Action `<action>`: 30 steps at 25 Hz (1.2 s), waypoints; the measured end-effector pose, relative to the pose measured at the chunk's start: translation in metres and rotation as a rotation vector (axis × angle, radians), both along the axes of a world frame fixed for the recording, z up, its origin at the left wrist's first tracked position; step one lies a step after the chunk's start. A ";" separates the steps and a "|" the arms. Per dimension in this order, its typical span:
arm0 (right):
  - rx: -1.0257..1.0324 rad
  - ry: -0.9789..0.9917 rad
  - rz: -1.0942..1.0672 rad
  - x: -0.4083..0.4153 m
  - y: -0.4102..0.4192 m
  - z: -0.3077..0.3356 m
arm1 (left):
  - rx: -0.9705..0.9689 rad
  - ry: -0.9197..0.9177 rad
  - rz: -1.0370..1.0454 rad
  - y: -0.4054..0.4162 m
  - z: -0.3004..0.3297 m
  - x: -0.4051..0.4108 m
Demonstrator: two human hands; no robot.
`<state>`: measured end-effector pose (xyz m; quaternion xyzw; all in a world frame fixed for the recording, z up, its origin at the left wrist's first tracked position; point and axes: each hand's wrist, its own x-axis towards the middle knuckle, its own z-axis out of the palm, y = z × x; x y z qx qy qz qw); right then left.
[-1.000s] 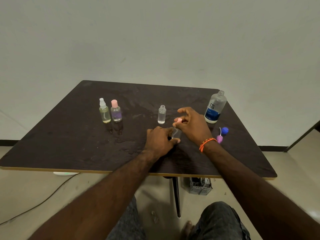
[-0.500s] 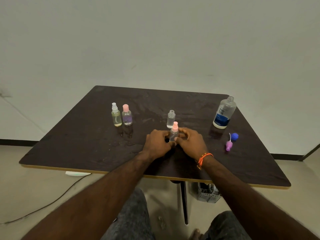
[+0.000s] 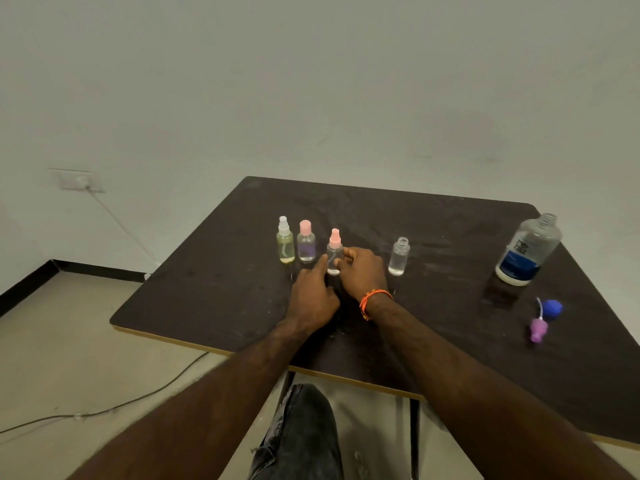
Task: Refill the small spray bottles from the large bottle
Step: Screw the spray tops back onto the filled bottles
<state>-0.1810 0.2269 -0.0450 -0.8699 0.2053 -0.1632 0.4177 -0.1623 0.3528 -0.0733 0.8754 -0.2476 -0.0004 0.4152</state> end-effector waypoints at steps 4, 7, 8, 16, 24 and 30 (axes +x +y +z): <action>-0.035 0.011 -0.003 0.027 0.002 -0.002 | 0.040 0.032 -0.010 -0.007 0.002 0.014; -0.073 0.019 -0.008 0.036 0.001 -0.002 | 0.065 0.079 -0.002 -0.014 0.007 0.025; -0.070 0.026 -0.006 0.039 0.001 -0.002 | 0.071 0.106 0.003 -0.015 0.009 0.027; -0.041 -0.075 -0.043 -0.005 -0.001 -0.007 | -0.016 -0.004 0.172 -0.016 0.025 0.000; -0.179 0.029 -0.246 -0.083 -0.084 0.002 | -0.043 0.030 -0.049 -0.075 0.016 -0.010; -0.063 0.115 -0.011 -0.064 -0.117 0.001 | 0.021 0.003 -0.162 -0.114 0.008 0.015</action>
